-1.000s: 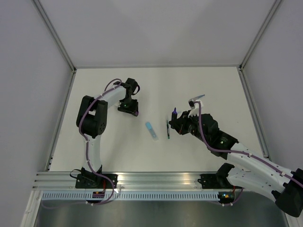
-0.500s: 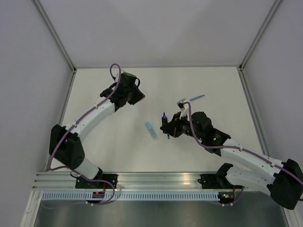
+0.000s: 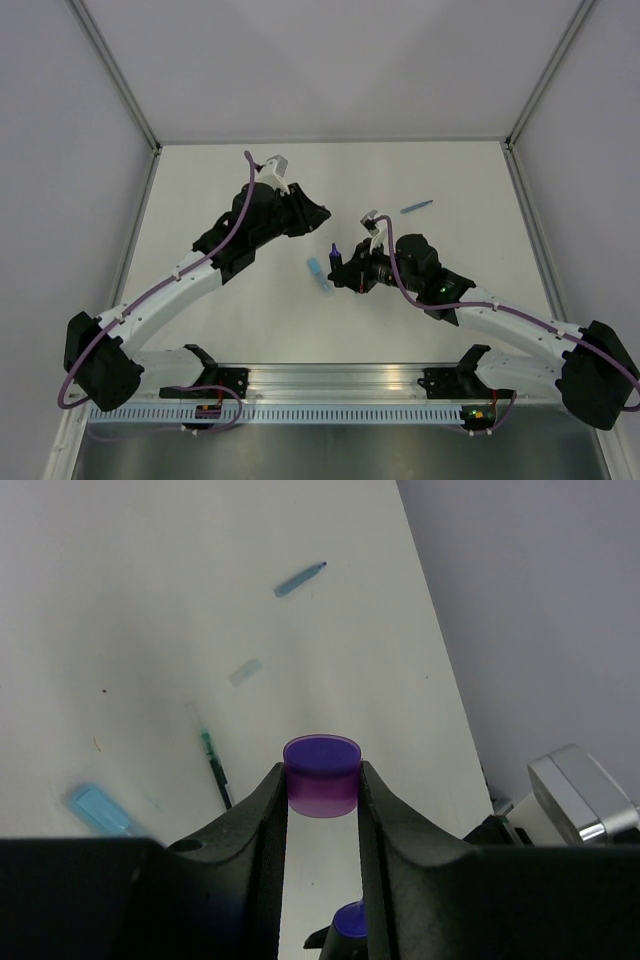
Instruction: Insert the pens into the pen caps
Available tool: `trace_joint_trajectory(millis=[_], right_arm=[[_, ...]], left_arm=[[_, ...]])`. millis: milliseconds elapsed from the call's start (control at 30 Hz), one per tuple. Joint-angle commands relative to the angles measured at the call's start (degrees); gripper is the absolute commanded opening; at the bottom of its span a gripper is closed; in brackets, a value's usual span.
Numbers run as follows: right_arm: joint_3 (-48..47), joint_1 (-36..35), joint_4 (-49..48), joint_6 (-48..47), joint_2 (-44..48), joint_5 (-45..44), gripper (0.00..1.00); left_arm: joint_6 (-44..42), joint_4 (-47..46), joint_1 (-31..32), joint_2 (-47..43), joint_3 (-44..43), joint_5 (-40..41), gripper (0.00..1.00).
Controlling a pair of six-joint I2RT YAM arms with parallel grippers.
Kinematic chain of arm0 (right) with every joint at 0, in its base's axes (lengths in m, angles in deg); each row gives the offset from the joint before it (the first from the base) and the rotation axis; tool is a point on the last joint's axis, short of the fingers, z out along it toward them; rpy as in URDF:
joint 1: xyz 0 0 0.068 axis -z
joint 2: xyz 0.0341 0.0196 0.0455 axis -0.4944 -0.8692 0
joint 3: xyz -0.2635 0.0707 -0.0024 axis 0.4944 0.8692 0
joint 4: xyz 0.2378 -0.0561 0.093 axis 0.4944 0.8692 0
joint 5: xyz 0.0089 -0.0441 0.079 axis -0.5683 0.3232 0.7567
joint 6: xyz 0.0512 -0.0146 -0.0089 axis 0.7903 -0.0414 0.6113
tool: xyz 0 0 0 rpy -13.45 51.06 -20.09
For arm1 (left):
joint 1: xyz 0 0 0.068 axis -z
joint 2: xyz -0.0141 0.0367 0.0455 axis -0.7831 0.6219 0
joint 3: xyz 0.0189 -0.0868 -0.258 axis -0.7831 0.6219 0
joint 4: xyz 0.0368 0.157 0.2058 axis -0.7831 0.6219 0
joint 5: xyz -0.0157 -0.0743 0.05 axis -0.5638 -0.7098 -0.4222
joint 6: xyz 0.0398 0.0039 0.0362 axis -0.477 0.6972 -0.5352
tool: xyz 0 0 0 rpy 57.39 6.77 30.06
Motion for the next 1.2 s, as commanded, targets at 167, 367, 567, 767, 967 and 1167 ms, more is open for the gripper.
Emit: trace_joint_trajectory(millis=[167, 367, 567, 767, 967, 1167], right_arm=[[-0.81, -0.27, -3.22, -1.11, 0.58, 0.42, 0.0], [-0.9, -0.27, -1.99, -1.81, 1.02, -1.34, 0.0], [-0.99, -0.27, -1.55, -1.82, 1.19, -2.13, 0.0], [-1.16, -0.27, -1.11, -1.99, 1.28, -3.01, 0.0], [-1.34, -0.19, -0.84, -2.08, 0.93, -3.45, 0.0], [-1.16, -0.27, -0.84, -1.82, 1.19, -3.45, 0.0]], left_arm=[[-1.79, -5.42, 1.95, -0.08, 2.55, -5.84, 0.02], [-1.61, -3.49, 2.3, -0.6, 2.64, -5.84, 0.02], [-1.87, -3.32, 2.83, -1.48, 3.61, -6.54, 0.02], [-1.88, -4.11, 3.35, -2.71, 5.01, -6.98, 0.02], [-1.88, -4.02, 3.97, -3.33, 5.45, -7.6, 0.02], [-1.79, -4.72, 4.23, -3.94, 6.33, -7.95, 0.02]])
